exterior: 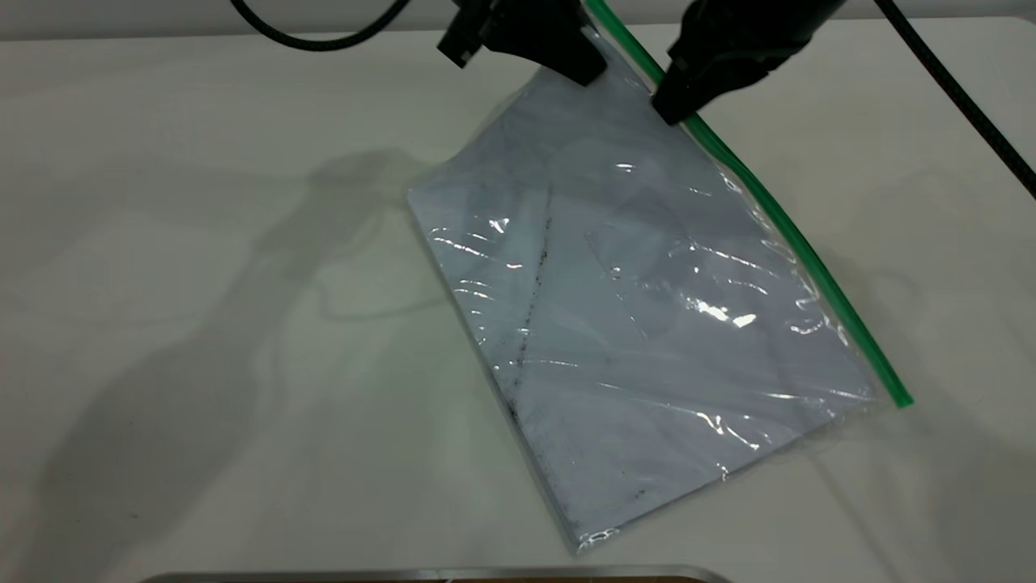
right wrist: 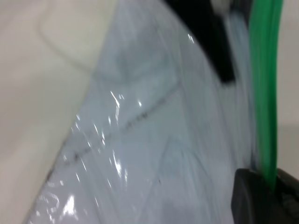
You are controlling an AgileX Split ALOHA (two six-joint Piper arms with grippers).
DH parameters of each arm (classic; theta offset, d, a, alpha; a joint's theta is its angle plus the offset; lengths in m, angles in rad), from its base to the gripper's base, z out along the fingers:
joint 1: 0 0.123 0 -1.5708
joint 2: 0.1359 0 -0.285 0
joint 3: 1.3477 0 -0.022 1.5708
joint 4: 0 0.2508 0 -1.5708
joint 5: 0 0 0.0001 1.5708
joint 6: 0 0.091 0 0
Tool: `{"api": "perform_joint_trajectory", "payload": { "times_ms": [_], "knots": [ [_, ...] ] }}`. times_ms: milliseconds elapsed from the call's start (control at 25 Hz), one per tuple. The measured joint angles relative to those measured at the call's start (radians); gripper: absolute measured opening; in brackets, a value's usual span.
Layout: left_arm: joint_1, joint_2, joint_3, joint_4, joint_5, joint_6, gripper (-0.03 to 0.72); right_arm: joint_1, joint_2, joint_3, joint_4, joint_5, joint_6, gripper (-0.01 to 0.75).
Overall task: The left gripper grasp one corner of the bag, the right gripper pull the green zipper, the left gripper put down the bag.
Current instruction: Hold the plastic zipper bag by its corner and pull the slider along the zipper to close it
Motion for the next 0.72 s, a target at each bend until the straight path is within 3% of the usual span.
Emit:
{"api": "perform_joint_trajectory", "payload": {
  "times_ms": [360,720],
  "knots": [
    [0.069,-0.006,0.000,0.010,0.025,-0.045,0.053,0.004,0.000,-0.001,-0.192,0.096,0.171,0.033],
    [0.090,-0.008,0.000,0.290,-0.013,-0.214,0.053,0.004,0.001,-0.001,-0.295,0.266,0.273,0.033]
  ]
}}
